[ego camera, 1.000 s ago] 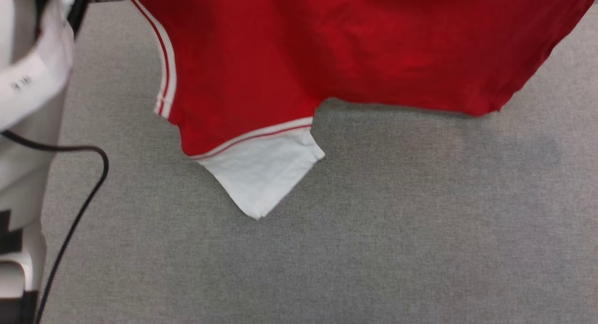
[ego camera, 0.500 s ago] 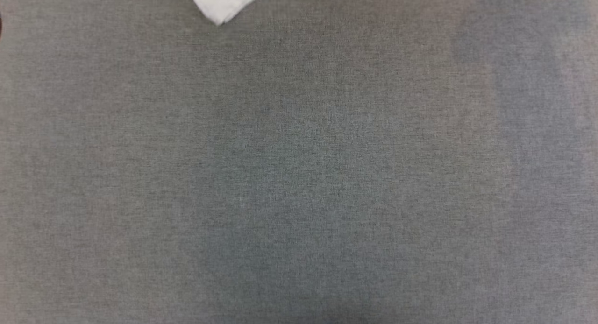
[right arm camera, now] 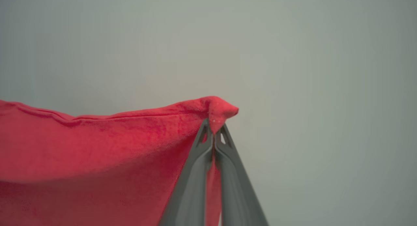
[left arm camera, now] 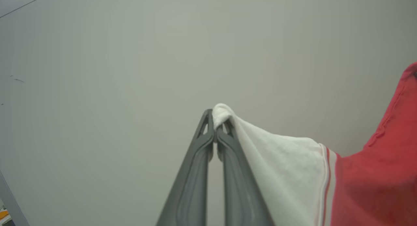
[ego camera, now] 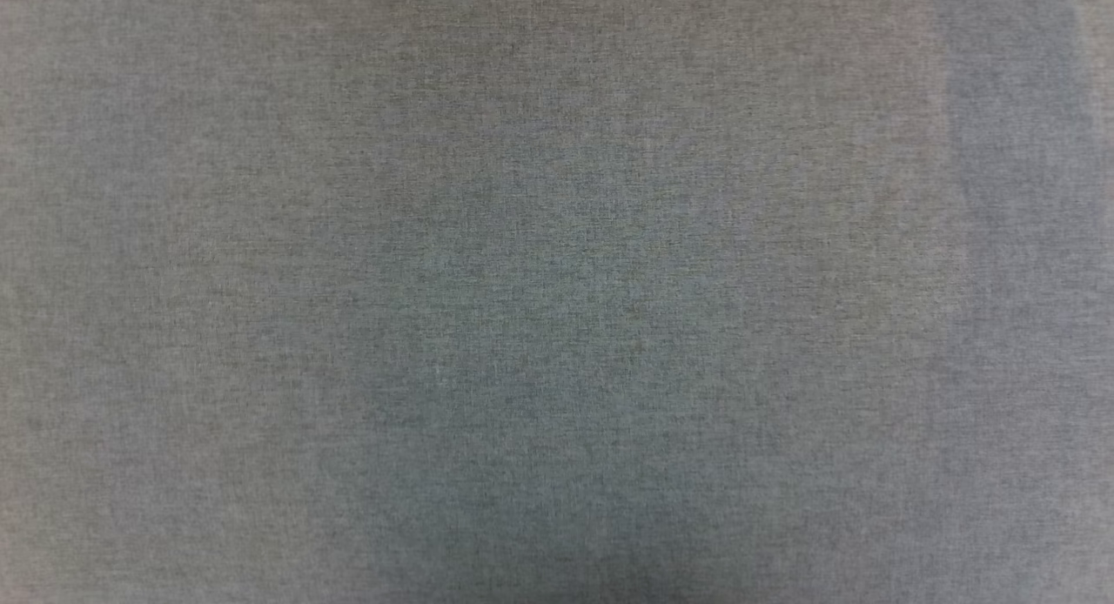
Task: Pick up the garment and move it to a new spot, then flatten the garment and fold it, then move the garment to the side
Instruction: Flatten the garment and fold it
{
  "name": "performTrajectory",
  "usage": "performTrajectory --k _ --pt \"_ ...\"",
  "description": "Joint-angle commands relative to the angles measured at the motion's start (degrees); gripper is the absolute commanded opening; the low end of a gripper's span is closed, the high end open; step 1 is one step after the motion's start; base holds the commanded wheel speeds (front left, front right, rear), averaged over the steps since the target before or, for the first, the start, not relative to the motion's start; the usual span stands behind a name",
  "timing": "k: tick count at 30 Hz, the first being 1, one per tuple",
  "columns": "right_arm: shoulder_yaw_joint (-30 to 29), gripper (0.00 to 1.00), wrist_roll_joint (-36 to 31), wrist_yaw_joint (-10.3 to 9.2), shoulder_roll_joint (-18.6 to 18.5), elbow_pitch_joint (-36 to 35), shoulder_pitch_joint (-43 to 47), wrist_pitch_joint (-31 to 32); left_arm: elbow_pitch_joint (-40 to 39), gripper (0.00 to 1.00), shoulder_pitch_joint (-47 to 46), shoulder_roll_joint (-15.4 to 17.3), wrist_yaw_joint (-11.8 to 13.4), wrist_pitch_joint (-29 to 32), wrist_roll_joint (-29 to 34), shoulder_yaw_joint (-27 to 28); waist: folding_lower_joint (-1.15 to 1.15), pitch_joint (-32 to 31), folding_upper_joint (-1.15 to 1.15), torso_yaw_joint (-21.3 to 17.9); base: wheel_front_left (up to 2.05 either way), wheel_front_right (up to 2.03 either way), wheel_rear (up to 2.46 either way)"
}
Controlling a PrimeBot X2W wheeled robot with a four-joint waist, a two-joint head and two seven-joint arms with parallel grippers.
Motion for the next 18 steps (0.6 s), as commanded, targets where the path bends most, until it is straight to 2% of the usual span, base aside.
performTrajectory --k 1,9,18 --pt "1.1 0.0 0.99 -0.04 0.18 0.93 0.18 -0.69 0.89 0.0 1.04 0.3 -0.13 -0.73 -0.51 -0.22 -0.01 0.14 0.0 0.2 0.0 0.0 0.0" --pt "8.93 0.0 5.94 -0.04 -0.16 4.14 6.83 -3.9 5.79 0.0 9.4 0.89 -0.5 -5.45 -3.24 -2.02 -0.01 -1.31 0.0 1.12 0.0 0.0 0.0" --pt "17.75 0.0 13.99 -0.04 -1.09 1.65 18.37 -7.12 7.05 0.0 22.88 2.37 -0.62 -10.05 -7.01 -3.14 -0.01 -6.32 0.0 1.68 0.0 0.0 0.0"
